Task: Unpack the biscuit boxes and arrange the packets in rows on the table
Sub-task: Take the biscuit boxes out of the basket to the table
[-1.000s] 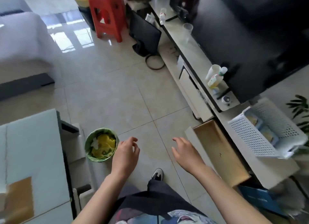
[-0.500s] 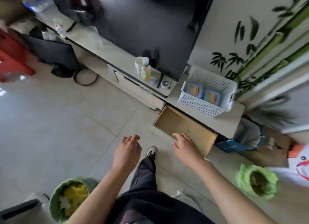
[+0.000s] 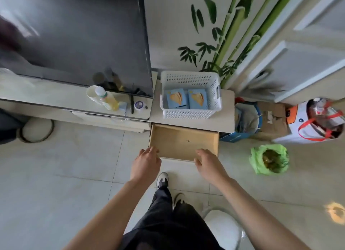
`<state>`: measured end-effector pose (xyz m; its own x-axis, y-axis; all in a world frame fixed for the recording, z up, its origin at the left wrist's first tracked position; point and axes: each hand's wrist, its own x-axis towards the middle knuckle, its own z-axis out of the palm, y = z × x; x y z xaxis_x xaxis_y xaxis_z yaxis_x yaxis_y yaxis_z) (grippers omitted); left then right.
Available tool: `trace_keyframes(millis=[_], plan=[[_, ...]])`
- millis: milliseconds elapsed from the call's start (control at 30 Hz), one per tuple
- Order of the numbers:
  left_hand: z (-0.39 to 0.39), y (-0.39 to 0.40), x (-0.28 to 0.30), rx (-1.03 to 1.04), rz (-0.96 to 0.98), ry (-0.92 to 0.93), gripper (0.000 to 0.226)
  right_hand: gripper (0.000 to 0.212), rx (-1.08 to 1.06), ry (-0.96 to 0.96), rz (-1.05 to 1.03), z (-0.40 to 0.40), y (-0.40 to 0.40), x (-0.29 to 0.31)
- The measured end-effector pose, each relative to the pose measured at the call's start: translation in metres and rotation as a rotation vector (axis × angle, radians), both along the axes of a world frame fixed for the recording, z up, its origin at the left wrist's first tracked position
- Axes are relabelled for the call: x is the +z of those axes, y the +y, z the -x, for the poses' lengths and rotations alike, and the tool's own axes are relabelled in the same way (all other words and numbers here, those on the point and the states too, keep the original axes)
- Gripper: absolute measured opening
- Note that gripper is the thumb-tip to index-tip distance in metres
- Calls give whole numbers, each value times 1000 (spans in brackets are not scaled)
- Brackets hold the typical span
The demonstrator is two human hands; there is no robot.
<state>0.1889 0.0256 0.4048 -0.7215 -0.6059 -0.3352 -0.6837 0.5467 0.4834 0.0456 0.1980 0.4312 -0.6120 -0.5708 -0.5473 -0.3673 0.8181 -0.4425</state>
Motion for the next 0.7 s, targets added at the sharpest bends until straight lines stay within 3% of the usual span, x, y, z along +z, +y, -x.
trace_keyframes(millis=[200,367,567,700], plan=[[47,-8,-43,-75,-86,-104,26,42,-150,-37,-16,32,6,-40],[68,-11,-95,38,-190,-227,25,39,-272,-135,-38,54,10,-95],[83,-11,-192,369,-405,-267,19,38,-431,-300,-63,76,11,-194],[87,-5,-264,746,-664,-220,15,24,-756,-525,-126,84,16,-271]])
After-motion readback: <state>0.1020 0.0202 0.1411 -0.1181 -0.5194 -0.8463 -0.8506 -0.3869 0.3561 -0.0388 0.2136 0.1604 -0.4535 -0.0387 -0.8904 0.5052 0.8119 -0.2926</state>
